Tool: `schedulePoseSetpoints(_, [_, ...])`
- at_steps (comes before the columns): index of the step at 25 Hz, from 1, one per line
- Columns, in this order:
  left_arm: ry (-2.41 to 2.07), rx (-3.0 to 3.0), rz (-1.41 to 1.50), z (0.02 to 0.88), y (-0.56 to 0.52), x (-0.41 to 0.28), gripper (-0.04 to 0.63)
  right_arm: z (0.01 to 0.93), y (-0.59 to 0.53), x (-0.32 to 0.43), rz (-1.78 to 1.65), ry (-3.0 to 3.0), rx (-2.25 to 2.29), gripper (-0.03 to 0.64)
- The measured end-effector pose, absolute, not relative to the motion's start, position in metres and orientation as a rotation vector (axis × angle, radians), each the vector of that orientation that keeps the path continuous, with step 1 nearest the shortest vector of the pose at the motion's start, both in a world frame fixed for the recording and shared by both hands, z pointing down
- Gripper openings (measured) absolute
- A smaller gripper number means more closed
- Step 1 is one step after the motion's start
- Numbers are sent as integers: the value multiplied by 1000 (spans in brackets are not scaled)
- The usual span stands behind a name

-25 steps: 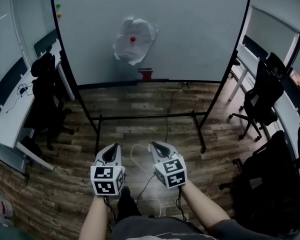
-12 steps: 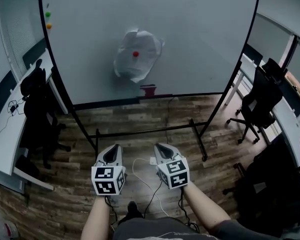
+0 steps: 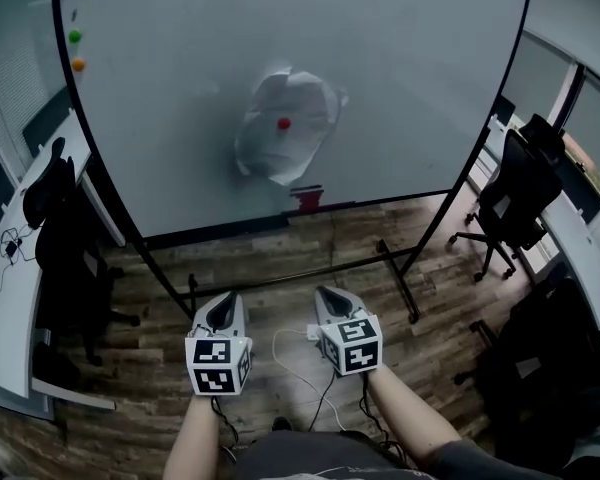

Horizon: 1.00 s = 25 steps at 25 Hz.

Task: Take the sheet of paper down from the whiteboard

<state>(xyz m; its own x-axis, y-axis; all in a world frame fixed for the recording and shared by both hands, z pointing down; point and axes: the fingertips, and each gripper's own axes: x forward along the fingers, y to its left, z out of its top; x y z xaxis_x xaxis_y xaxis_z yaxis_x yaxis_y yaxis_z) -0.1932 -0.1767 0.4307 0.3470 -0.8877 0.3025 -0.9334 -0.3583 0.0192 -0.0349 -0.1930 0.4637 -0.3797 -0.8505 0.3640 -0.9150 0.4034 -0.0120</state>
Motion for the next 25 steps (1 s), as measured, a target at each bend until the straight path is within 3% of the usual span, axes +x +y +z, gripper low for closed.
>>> schedulePoseSetpoints(25, [-1651, 2457, 395, 434, -301, -209, 15, 456, -355, -57, 360, -2445, 1589, 25])
